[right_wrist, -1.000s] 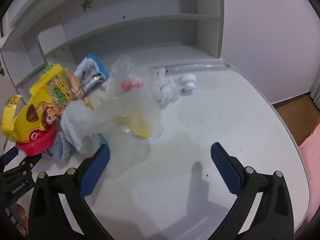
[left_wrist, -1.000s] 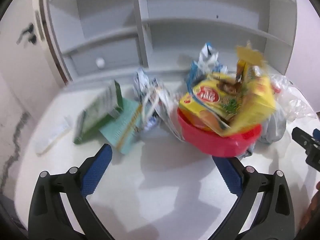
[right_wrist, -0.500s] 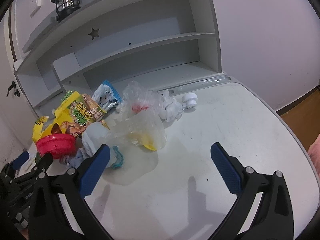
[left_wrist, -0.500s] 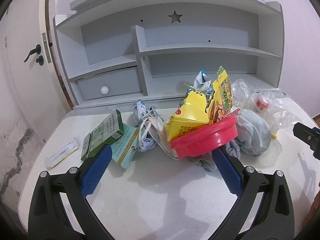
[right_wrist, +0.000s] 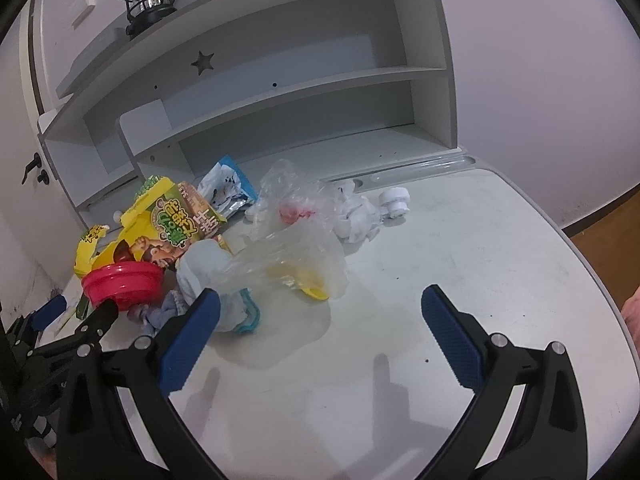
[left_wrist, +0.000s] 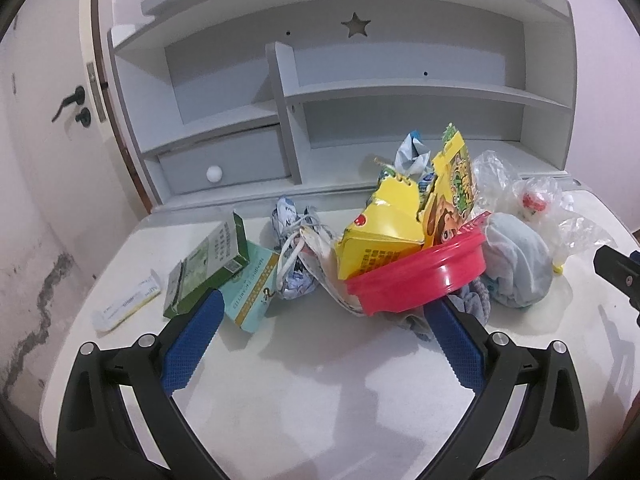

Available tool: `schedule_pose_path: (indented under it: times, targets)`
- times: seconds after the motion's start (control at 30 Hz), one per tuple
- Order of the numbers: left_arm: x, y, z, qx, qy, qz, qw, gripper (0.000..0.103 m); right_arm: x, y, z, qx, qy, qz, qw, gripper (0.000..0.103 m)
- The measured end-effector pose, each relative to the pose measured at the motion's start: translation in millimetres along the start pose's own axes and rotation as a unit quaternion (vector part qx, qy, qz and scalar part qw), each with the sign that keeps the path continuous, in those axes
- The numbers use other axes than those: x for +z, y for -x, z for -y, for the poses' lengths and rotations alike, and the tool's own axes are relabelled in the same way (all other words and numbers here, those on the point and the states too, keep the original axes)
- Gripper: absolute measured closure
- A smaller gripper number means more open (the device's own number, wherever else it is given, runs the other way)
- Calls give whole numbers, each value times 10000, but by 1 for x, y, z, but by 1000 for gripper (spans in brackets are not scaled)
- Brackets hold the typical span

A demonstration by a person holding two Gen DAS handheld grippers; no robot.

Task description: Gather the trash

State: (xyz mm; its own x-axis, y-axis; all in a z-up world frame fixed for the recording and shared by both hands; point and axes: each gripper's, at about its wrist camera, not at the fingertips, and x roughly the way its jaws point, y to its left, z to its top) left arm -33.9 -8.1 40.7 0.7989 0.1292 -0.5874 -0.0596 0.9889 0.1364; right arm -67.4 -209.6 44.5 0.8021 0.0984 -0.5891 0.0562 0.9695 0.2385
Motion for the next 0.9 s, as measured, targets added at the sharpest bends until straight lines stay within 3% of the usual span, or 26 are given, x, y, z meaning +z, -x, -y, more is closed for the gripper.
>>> schedule_pose_path:
  times: [0.9]
  targets:
    - [-1,-3,-5,-76,125,-34,9999,6,1,0,6,47,-116,29,9999,6]
